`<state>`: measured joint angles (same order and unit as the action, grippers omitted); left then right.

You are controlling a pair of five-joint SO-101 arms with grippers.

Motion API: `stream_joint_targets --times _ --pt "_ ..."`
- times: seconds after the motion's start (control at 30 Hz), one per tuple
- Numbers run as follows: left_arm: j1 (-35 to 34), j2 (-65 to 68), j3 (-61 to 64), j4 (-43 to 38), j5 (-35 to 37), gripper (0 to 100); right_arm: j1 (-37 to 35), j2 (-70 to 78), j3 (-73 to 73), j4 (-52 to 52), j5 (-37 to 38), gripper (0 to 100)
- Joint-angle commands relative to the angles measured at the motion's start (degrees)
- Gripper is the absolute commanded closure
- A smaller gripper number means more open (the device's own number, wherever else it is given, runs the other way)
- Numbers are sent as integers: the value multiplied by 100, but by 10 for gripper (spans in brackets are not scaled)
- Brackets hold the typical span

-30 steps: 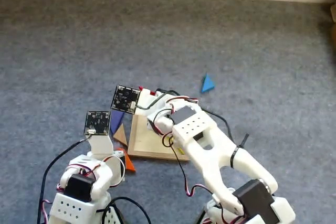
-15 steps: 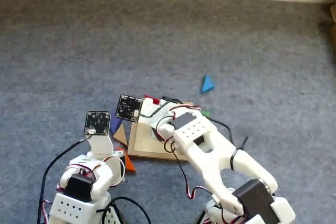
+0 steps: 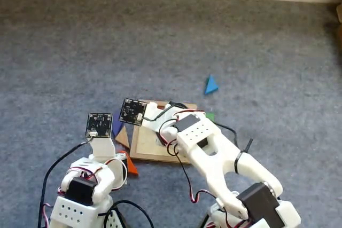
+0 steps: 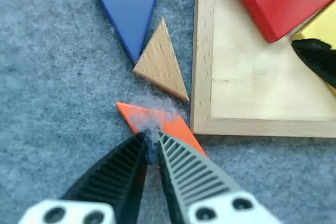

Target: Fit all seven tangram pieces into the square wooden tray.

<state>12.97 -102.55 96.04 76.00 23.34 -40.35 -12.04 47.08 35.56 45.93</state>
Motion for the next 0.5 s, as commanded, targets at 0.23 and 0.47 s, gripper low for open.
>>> stream_joint_targets --times 0.23,0.47 --pt "48 -48 119 9 -26 993 409 -127 -1156 48 -2154 987" --pt "48 -48 119 9 -26 993 145 -13 -1059 -66 -2215 991"
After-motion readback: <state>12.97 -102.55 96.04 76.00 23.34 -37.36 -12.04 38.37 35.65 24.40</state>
